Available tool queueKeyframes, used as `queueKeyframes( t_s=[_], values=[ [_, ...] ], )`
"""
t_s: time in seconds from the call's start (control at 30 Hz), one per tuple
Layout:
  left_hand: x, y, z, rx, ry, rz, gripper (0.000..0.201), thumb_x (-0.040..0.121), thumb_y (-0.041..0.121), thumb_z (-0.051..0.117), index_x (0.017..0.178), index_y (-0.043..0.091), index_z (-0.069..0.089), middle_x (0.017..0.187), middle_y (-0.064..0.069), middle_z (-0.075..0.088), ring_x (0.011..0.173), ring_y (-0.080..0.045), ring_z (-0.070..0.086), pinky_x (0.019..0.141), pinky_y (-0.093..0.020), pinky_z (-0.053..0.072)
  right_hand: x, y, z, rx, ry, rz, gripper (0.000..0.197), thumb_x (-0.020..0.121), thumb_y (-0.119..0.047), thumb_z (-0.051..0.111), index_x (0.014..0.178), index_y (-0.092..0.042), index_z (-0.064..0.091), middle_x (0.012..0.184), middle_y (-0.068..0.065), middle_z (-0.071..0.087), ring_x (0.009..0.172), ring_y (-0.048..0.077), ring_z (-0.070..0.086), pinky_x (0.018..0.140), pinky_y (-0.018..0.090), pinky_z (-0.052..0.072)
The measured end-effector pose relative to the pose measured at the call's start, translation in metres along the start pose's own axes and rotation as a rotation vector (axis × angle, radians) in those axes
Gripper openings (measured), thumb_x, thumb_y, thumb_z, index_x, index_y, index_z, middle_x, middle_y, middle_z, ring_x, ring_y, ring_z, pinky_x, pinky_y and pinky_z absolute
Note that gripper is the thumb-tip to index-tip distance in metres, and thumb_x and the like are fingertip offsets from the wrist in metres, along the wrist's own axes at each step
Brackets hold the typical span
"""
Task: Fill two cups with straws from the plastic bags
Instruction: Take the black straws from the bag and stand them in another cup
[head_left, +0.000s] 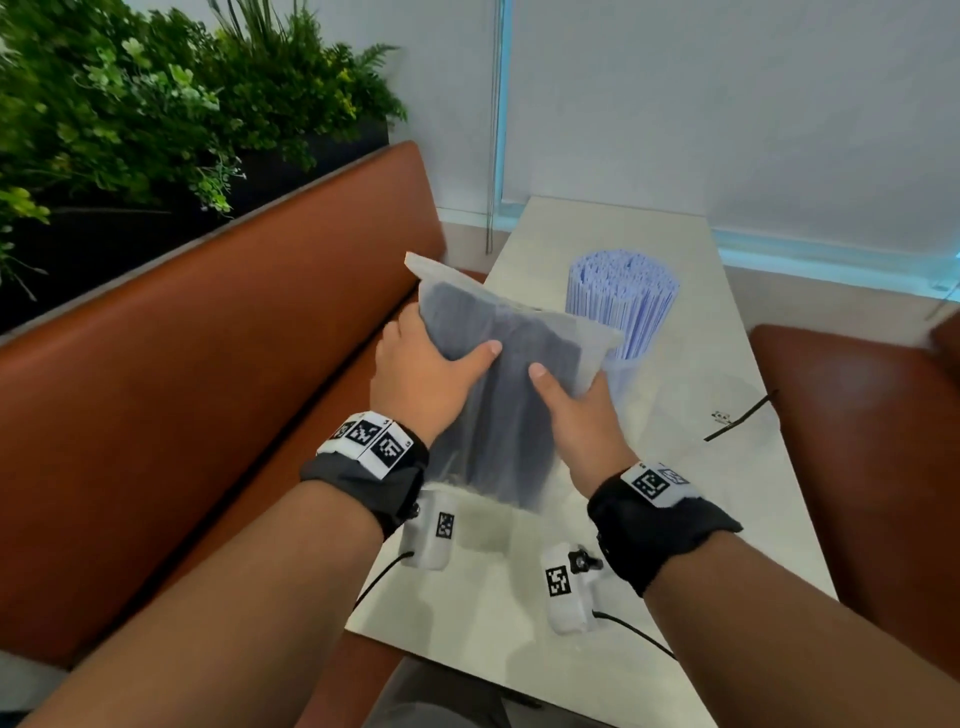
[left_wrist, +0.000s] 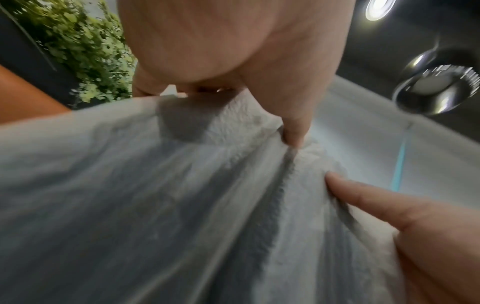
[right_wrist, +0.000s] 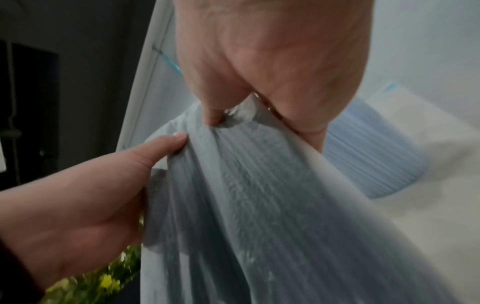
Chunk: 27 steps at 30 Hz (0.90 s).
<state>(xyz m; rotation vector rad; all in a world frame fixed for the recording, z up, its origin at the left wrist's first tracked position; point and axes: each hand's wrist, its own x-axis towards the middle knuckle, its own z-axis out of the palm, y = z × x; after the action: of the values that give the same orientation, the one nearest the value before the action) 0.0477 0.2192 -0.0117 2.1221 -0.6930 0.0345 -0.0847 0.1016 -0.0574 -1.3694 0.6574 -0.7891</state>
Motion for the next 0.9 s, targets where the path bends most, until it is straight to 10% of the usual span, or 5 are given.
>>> queueKeyframes(
  t_s=[0.23,0.4,0.63,0.9],
  values=[
    [-0.051,0.06,0.016,-0.62,-0.114,0.104,0.064,0.063,0.067,0.083,0.11,0.042,0.048,0.108,0.023,0.063,0.1,0.005,0.063,0.081,-0.024,0.056,-0.045,-0.051,-0.069,0.1,0.035,-0.209,0.055,0.087,-0.048,0.072,0.134,-0.021,0.059,0.128,-0.004,0.07,0.12,0.014,0.064,0.097,0.033,0.054],
    [-0.086,0.055,0.049,-0.807,-0.14,0.07,0.073,0.06,0.073,0.081,0.118,0.043,0.048,0.11,0.024,0.067,0.101,0.003,0.066,0.078,-0.017,0.055,-0.07,-0.043,-0.114,0.073,0.184,-0.318,0.05,0.088,-0.04,0.066,0.131,-0.014,0.06,0.124,-0.001,0.071,0.118,0.011,0.064,0.093,0.02,0.052],
    [-0.106,0.041,0.086,-0.812,-0.128,-0.065,0.059,0.069,0.077,0.065,0.108,0.033,0.057,0.095,0.012,0.07,0.088,-0.003,0.067,0.07,-0.013,0.049,-0.08,-0.018,-0.138,-0.077,0.42,-0.167,0.073,0.079,-0.07,0.06,0.119,-0.009,0.061,0.116,0.006,0.068,0.112,0.018,0.064,0.106,0.048,0.047],
    [-0.096,0.039,0.083,-0.641,-0.171,-0.068,0.036,0.09,0.056,0.064,0.108,0.027,0.053,0.101,0.011,0.064,0.095,-0.007,0.062,0.075,-0.017,0.047,-0.08,-0.013,-0.138,-0.112,0.434,-0.191,0.038,0.103,-0.05,0.045,0.112,-0.017,0.062,0.102,-0.01,0.065,0.1,0.001,0.062,0.102,0.034,0.049]
  ],
)
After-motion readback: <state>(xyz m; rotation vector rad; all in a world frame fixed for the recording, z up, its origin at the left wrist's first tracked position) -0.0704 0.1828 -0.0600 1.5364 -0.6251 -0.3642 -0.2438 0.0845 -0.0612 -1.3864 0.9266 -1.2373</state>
